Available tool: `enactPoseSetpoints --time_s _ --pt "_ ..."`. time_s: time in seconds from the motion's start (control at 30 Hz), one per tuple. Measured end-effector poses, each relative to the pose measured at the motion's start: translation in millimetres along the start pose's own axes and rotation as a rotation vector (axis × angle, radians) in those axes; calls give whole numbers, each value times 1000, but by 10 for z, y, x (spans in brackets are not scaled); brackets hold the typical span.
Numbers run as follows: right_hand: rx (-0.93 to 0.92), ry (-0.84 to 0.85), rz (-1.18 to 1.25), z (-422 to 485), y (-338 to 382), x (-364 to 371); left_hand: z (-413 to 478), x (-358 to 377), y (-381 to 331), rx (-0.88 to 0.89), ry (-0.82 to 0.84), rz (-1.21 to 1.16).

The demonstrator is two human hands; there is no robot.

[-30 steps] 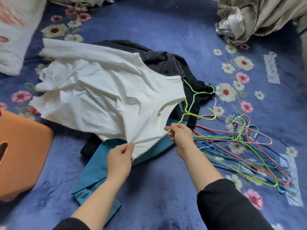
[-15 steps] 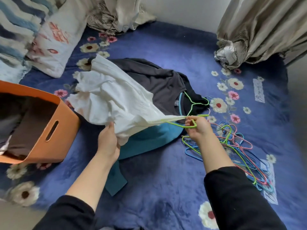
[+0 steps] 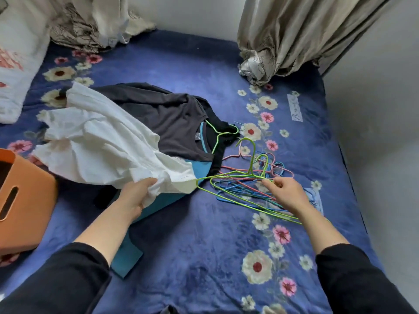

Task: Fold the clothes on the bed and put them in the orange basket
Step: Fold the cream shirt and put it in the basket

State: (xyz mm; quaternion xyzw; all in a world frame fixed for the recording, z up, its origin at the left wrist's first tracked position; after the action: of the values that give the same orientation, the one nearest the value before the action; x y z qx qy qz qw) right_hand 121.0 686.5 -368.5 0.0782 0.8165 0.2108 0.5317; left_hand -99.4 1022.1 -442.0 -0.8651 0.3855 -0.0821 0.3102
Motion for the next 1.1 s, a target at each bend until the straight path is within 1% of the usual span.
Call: enactPoseSetpoints --time_s 0.07,0.1,0.17,0.27,0.3,0.37,0.43,0.5,0.53,0.63,0.7,0.83,0.87,0.9,1.0,1.1 --pt "7 3 5 36 -242 -109 -60 97 -119 125 -53 50" --pt "16 7 34 62 -352 -147 -91 181 -163 175 -44 66" --pt "57 -27 59 137 -588 -220 -210 376 -262 250 26 61" --pt "225 -147 -178 257 -855 -317 -284 470 -390 315 106 87" --pt "257 -157 -201 298 -849 -280 -284 443 -430 311 131 87" --pt "210 -110 -124 379 -625 -18 -318 361 -472 279 205 113" --pt "72 37 -33 366 -209 437 -424 272 -543 274 262 155" --pt "-40 208 18 211 246 928 -572 206 -652 282 320 124" --pt "-65 262 34 119 441 1119 -658 194 -718 291 350 109" --pt "-105 312 87 -143 962 1522 -955 46 -975 338 382 -4" --pt "-83 315 83 -285 1176 1682 -1135 -97 -1123 377 395 -114" --pt "-47 330 150 -542 1521 1897 -1368 -315 -1332 404 482 -283" --pt "-54 314 193 -576 1614 1913 -1417 -345 -1372 411 505 -298" --pt "-99 263 235 -631 1775 1870 -1515 -432 -1420 434 515 -311" --pt "-197 25 393 -595 2029 1455 -1691 -555 -1595 503 520 -306" --pt "-135 -68 659 -405 1970 885 -1868 -842 -1791 599 463 -337"
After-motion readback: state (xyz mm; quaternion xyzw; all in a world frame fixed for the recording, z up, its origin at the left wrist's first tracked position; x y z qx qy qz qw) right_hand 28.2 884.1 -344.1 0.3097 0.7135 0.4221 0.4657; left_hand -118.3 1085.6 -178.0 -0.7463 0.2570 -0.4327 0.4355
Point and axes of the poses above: each hand's wrist, its own z-axis towards the middle knuckle, its own x-axis out of the palm, y = z × x, the point moved 7 cm from there along z, towards the middle knuckle, and after that the axes turned 6 degrees about z, right-handed, at the moved point
